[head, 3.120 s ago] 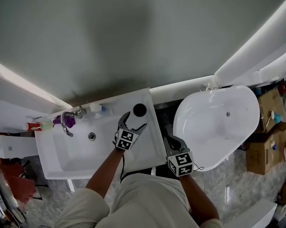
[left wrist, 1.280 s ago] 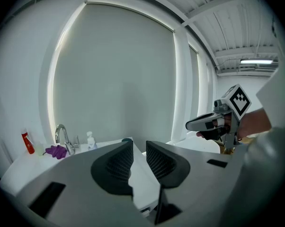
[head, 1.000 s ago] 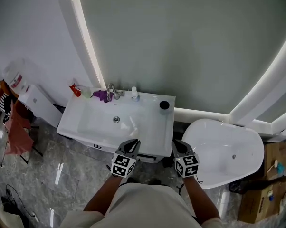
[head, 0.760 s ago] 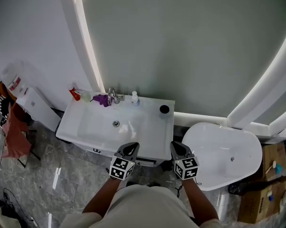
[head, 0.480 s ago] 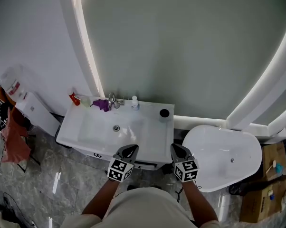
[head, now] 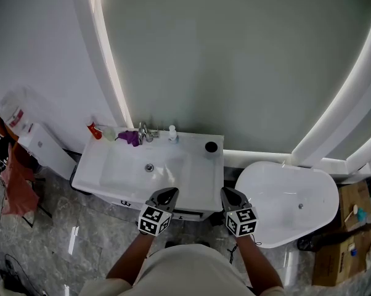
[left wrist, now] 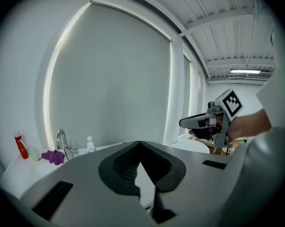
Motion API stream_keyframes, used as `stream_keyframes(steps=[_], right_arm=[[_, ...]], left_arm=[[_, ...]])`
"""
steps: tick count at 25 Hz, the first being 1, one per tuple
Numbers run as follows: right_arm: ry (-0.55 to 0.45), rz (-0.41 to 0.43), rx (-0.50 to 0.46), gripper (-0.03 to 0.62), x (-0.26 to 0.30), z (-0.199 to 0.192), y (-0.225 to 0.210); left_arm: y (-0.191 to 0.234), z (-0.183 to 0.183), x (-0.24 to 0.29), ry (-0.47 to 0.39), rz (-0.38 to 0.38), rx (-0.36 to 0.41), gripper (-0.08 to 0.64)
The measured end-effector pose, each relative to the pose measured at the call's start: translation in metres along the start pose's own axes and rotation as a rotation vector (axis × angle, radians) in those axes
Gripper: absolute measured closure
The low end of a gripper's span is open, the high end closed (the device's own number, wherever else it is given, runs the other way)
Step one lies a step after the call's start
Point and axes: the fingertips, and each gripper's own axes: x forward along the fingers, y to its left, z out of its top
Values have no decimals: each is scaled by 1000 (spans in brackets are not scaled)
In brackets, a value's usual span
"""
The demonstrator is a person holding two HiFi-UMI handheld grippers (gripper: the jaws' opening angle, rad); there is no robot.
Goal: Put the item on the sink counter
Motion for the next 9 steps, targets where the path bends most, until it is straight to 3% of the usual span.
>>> stream_keyframes(steps=[9], right_arm=[[6,-10,-1,581,-6,-5,-2]], left_arm=[[3,-3,-4,0,12,-15,552]])
